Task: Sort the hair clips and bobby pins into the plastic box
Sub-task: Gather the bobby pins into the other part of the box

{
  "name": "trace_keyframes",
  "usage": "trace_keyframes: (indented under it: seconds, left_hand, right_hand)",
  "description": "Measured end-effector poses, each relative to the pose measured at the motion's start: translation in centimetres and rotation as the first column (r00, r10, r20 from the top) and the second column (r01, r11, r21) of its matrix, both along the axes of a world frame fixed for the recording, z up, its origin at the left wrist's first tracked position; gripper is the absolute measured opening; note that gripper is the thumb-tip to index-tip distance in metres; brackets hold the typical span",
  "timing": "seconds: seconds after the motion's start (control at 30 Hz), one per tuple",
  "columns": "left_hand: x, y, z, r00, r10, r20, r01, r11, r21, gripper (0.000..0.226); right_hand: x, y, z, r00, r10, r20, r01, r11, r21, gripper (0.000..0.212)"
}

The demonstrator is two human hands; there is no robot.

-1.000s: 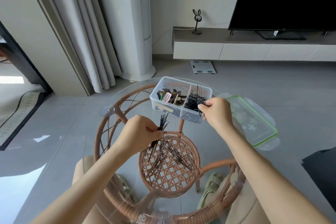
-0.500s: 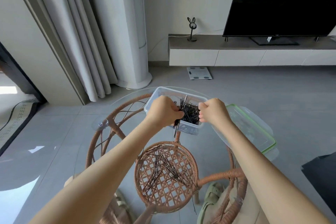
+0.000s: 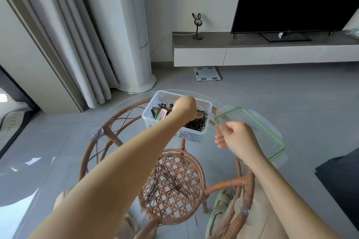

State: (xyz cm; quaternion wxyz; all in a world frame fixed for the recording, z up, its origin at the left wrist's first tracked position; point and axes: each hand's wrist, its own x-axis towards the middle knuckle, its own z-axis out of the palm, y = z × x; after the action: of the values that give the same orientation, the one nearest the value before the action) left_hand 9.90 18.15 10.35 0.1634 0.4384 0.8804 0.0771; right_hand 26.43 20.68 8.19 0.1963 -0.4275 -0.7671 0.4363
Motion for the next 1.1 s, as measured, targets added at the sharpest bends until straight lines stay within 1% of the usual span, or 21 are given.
trace_keyframes:
  seconds: [0.1,0.2,0.3,0.37,0.43,0.47,0.5,0.57,0.6,0.63,0.67,0.7,0.77,0.83,0.87,0.93,0.97,1.0,1.03,1.07,1.1]
  left_hand:
    - [-0.3,-0.8,0.5,0.998,-0.032,-0.052,0.033,0.999,0.017,0.049]
    - [-0.5,-2.5,1.1,0.999,-0.012,-0.044,0.017,0.993,0.12,0.043]
    - [-0.1,-6.6,1.4,0.998,-0.022,0.051,0.007,0.96,0.28,0.032]
    - [0.2,-10.8,0.6,0.991,-0.066,0.118,0.02,0.932,0.362,0.029]
    - [0.5,-14.9,-1.2,0.99,-0.118,0.082,0.075,0.911,0.405,0.032]
    - [0.4,-16.3,-2.6,0.992,-0.12,0.042,0.094,0.914,0.394,0.035]
    - [0.2,-17.5,-4.2,0.995,-0.103,0.014,0.092,0.932,0.35,0.04]
    - [0.1,-18.8,-7.2,0.999,-0.053,0.004,0.051,0.971,0.235,0.061]
    - [0.3,-19.2,-8.6,0.999,-0.041,0.019,0.037,0.978,0.207,0.074]
    - [0.6,-19.3,-9.6,0.999,-0.035,0.025,0.029,0.977,0.21,0.082]
    - [1.0,-19.4,-10.4,0.999,-0.024,0.023,0.018,0.972,0.235,0.081]
    - [1.4,-19.3,-10.8,0.999,-0.007,0.033,-0.002,0.962,0.275,0.071]
    - [2.2,-19.1,-10.9,0.993,0.011,0.121,-0.054,0.933,0.356,0.055]
    - [3.1,-19.4,-10.4,0.978,-0.018,0.208,-0.072,0.906,0.418,0.049]
    - [3.5,-19.5,-10.2,0.966,-0.031,0.258,-0.089,0.894,0.44,0.045]
    - [4.0,-20.0,-9.7,0.914,-0.021,0.405,-0.182,0.872,0.455,0.04]
    - [4.1,-20.4,-9.2,0.868,-0.008,0.497,-0.253,0.854,0.454,0.039]
    - [4.1,-20.7,-8.7,0.823,0.007,0.567,-0.316,0.836,0.448,0.038]
    - [4.1,-21.0,-8.3,0.798,0.026,0.602,-0.36,0.822,0.442,0.036]
    - [4.2,-21.4,-8.0,0.826,0.066,0.56,-0.361,0.825,0.435,0.036]
    - [4.3,-21.7,-7.8,0.895,0.121,0.429,-0.314,0.853,0.416,0.04]
  right_hand:
    - [0.7,-1.2,-0.2,0.999,0.041,0.028,-0.041,0.999,0.006,0.032]
    - [1.3,-3.0,-0.6,0.995,0.069,0.07,-0.07,0.997,0.017,0.03]
    - [2.5,-5.1,-1.8,0.95,0.206,0.235,-0.215,0.977,0.013,0.027]
    - [3.5,-7.1,-2.9,0.895,0.272,0.353,-0.282,0.959,-0.023,0.018]
    - [4.2,-9.1,-3.8,0.846,0.267,0.46,-0.307,0.952,0.012,0.039]
    - [4.3,-10.0,-4.0,0.838,0.257,0.481,-0.312,0.949,0.037,0.044]
    - [4.1,-10.9,-4.1,0.843,0.25,0.475,-0.315,0.947,0.06,0.046]
    - [3.2,-12.0,-4.0,0.853,0.235,0.465,-0.306,0.949,0.081,0.045]
    - [2.5,-12.4,-4.1,0.85,0.228,0.474,-0.298,0.951,0.078,0.046]
    - [1.8,-12.8,-4.2,0.846,0.222,0.485,-0.295,0.952,0.079,0.046]
    - [1.0,-13.1,-4.4,0.842,0.219,0.493,-0.297,0.951,0.086,0.043]
    - [0.3,-13.5,-4.4,0.843,0.213,0.494,-0.299,0.949,0.099,0.038]
    - [-0.9,-14.2,-4.4,0.849,0.207,0.486,-0.3,0.946,0.121,0.03]
    - [-1.9,-14.6,-4.5,0.855,0.229,0.466,-0.319,0.94,0.124,0.026]
    - [-2.4,-14.5,-4.7,0.862,0.246,0.444,-0.32,0.942,0.101,0.025]
    - [-2.9,-13.9,-4.9,0.887,0.275,0.372,-0.305,0.952,0.025,0.025]
    - [-3.1,-13.5,-4.9,0.905,0.27,0.33,-0.284,0.959,-0.006,0.028]
    - [-3.2,-12.9,-4.8,0.924,0.246,0.293,-0.253,0.967,-0.017,0.032]
    - [-3.4,-12.2,-4.6,0.939,0.218,0.266,-0.226,0.974,-0.002,0.034]
    - [-3.7,-11.4,-4.5,0.945,0.203,0.255,-0.219,0.975,0.034,0.034]
    - [-4.1,-10.7,-4.3,0.944,0.208,0.256,-0.238,0.967,0.09,0.033]
